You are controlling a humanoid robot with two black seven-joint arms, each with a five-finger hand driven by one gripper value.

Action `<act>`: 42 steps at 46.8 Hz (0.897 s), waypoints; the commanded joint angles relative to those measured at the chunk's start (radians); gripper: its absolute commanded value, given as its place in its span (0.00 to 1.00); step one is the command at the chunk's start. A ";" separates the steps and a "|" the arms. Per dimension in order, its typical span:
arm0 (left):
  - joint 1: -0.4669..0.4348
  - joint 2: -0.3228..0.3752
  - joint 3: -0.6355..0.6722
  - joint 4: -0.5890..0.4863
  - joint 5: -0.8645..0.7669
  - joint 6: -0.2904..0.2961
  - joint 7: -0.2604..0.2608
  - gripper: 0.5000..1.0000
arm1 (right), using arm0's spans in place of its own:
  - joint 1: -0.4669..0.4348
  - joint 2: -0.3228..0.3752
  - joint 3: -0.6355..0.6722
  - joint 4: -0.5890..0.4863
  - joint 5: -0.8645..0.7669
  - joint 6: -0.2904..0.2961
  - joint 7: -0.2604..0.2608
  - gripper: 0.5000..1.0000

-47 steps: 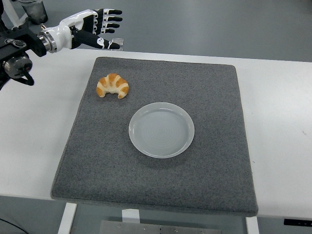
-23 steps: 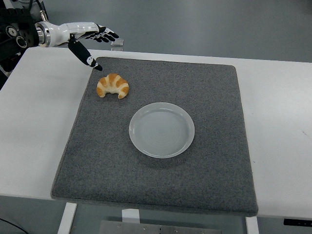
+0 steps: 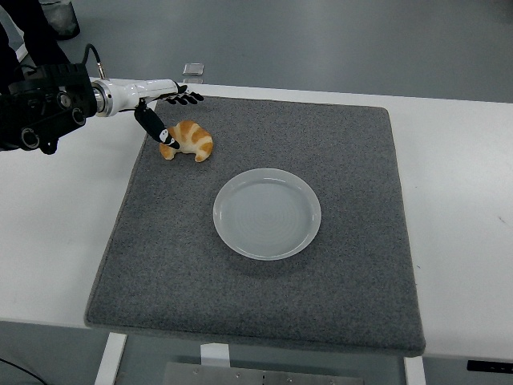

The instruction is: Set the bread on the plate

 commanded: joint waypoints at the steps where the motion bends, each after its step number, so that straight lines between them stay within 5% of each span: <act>1: 0.007 -0.022 0.000 0.018 0.000 0.008 0.000 0.93 | 0.000 0.000 -0.001 0.000 0.000 0.000 0.000 0.90; 42: 0.024 -0.125 0.122 0.098 0.002 0.129 0.000 0.81 | 0.001 0.000 -0.001 0.000 0.000 0.000 0.000 0.90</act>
